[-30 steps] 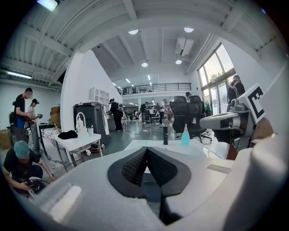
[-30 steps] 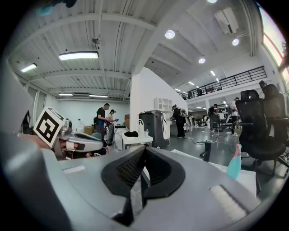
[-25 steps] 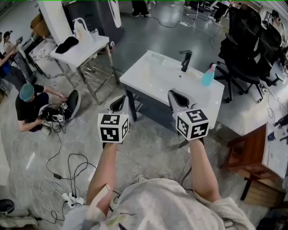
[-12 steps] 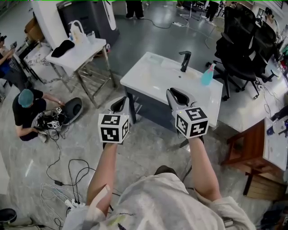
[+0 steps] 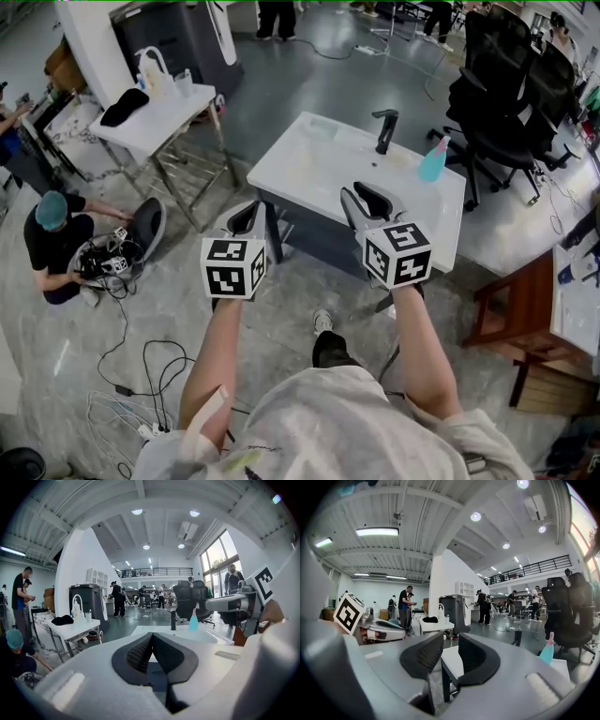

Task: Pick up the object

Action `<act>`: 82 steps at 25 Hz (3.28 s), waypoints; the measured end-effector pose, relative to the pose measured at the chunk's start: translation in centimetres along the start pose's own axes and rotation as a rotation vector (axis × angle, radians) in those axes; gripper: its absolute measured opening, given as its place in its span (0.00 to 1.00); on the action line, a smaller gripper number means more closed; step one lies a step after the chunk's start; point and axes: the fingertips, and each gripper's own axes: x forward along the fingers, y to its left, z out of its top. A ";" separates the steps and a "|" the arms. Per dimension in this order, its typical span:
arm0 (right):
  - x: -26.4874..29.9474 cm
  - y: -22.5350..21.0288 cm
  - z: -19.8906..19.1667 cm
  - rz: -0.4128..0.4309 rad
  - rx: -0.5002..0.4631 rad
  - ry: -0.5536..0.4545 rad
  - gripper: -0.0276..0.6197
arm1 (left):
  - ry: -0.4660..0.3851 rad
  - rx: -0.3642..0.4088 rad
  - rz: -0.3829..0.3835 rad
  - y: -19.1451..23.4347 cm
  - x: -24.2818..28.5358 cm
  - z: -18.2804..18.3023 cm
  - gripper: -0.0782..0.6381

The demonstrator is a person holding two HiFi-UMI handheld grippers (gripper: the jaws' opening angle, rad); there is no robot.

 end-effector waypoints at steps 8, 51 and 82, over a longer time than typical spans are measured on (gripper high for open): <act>4.6 -3.2 -0.3 0.025 -0.005 0.009 0.23 | 0.010 0.009 0.014 1.4 5.3 1.0 0.11; 22.4 -20.9 -0.2 0.100 0.026 0.047 0.39 | 0.033 0.009 0.081 5.4 29.3 7.1 0.11; 36.5 -24.9 1.5 -0.376 0.093 0.090 0.40 | 0.045 0.114 -0.399 15.9 46.7 10.7 0.11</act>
